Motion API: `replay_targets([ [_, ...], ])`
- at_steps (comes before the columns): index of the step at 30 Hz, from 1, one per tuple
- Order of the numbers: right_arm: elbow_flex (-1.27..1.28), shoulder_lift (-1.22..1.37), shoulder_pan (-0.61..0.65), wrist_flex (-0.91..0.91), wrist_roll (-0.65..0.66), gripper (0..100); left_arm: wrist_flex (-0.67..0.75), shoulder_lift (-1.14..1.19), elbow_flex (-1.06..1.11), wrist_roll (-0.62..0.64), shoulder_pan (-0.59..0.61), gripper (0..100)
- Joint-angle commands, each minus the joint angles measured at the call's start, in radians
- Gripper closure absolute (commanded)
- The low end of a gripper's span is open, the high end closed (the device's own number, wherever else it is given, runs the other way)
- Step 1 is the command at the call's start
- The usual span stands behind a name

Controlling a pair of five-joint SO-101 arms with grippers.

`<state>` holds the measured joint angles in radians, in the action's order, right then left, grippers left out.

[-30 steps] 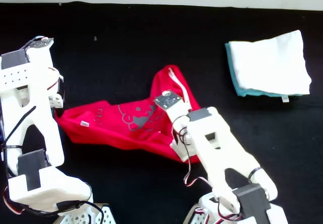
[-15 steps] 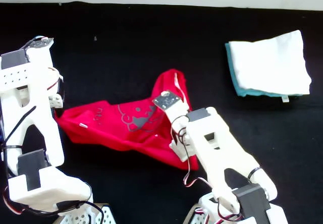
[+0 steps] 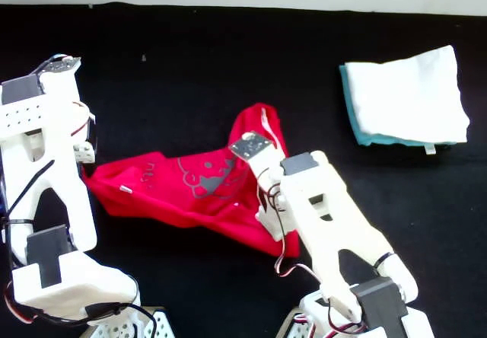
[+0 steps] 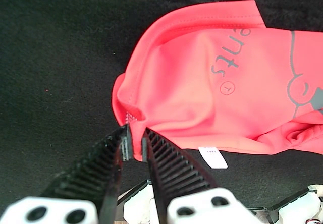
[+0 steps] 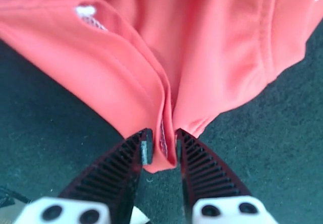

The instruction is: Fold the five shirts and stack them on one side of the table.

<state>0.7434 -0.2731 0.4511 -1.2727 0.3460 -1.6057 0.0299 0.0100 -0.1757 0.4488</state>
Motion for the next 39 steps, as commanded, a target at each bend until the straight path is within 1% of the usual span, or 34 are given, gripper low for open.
replay_targets([
  [1, -0.045, -0.008, 0.012, -0.059, 0.009, 91.4, 0.008, -0.008, -0.013, -0.005, -0.008, 99],
  [6, -0.033, -0.107, 0.012, -0.113, 0.012, 91.1, 0.008, -0.008, -0.013, -0.005, -0.008, 99],
  [11, 0.018, -0.189, 0.013, -0.102, 0.014, 91.0, 0.008, -0.008, -0.013, -0.005, -0.013, 99],
  [18, 0.107, -0.193, 0.013, 0.010, 0.012, 90.9, 0.008, -0.012, -0.013, -0.005, -0.013, 99],
  [23, 0.107, -0.193, 0.013, 0.077, 0.008, 82.0, 0.008, -0.015, -0.013, -0.005, -0.012, 99],
  [33, 0.119, -0.191, 0.013, 0.081, 0.012, 81.9, 0.008, -0.015, -0.013, -0.005, -0.013, 99],
  [39, 0.189, -0.191, 0.013, 0.110, 0.014, 81.9, 0.008, -0.015, -0.013, -0.005, -0.013, 99],
])
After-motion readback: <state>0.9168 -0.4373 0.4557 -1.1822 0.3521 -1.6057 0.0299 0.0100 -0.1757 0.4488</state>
